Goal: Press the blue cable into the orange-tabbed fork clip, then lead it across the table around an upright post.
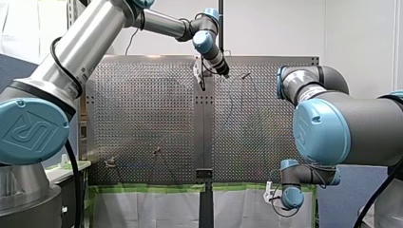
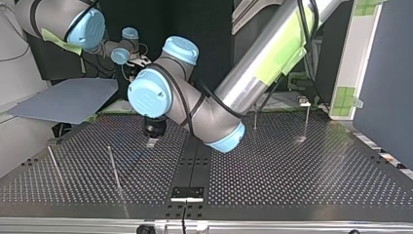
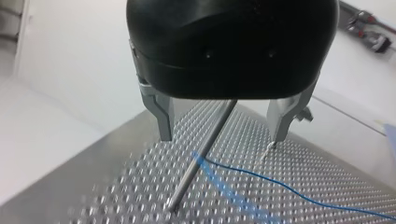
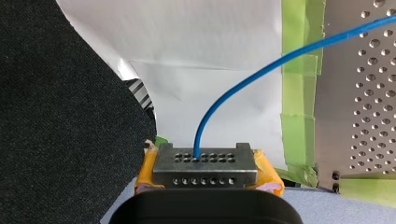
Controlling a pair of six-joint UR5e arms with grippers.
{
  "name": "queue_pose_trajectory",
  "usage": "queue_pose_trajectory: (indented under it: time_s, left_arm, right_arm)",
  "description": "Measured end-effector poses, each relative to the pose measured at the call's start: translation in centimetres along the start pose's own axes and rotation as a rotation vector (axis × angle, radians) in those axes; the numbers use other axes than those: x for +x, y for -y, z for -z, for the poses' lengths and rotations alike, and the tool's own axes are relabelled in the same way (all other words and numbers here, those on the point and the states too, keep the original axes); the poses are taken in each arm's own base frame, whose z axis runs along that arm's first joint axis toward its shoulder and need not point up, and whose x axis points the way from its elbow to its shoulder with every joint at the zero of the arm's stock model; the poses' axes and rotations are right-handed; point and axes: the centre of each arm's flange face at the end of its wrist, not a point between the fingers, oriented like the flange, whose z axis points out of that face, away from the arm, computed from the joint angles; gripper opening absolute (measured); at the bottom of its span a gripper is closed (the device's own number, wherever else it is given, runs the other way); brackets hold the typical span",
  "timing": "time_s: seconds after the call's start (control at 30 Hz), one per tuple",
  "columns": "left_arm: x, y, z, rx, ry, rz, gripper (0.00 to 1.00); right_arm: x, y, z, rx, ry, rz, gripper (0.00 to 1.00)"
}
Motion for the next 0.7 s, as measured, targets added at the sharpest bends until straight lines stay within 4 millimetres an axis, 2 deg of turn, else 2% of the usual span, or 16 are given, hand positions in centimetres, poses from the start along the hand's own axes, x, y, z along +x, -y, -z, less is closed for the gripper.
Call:
queue_pose_trajectory:
  time_s: [0.5, 0.7]
  left_arm:
    - [1.4, 3.8, 0.9, 0.141, 0.001, -0.151, 0.98]
    - [1.5, 4.2, 1.0, 0.170, -0.002, -0.215, 0.98]
  right_arm:
    - [0.0, 0.0, 0.0, 0.001, 0.001, 0.003, 0.00]
    - [0.0, 0.1, 0.0, 0.001, 0.004, 0.003, 0.00]
